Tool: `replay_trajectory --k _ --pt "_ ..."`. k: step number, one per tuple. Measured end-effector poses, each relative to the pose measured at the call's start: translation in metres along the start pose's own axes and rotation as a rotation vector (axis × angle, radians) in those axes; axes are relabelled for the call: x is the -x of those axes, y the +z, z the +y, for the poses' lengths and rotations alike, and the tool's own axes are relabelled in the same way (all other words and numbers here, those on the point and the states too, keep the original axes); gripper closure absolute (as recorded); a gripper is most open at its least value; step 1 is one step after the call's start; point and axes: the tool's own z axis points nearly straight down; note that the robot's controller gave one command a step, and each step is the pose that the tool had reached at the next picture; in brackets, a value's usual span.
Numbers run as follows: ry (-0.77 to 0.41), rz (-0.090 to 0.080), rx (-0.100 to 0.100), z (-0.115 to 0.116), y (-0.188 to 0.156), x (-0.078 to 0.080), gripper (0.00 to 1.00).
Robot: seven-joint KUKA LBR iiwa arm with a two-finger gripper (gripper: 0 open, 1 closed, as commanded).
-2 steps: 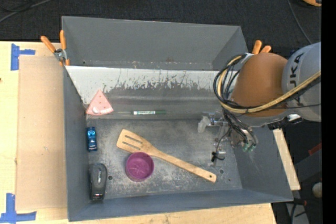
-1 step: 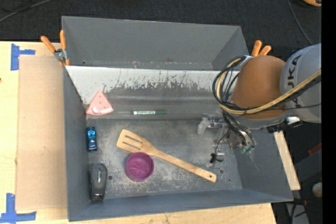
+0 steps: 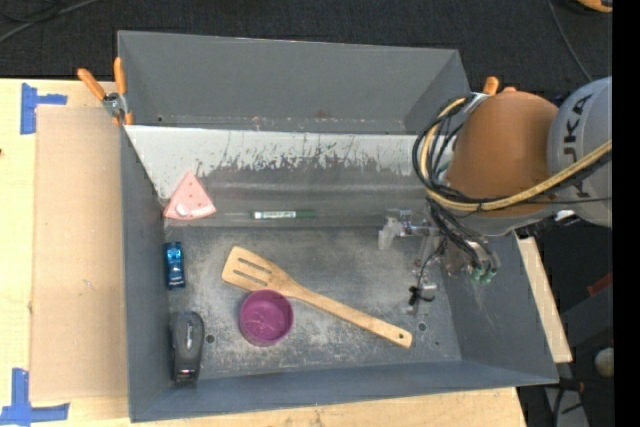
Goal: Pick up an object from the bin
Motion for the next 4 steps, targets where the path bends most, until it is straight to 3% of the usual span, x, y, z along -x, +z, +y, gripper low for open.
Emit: replay_trajectory --k 1,2,3,4 --pt "0.031 -0.002 0.000 -0.002 -0.014 0.005 0.00" --pt "-0.042 -0.003 0.001 0.005 -0.027 0.004 0.00" --pt "0.019 0.001 0.001 0.004 -0.032 -0.002 0.00" --pt "-0.021 -0.001 0.002 0.010 -0.051 0.000 0.00"
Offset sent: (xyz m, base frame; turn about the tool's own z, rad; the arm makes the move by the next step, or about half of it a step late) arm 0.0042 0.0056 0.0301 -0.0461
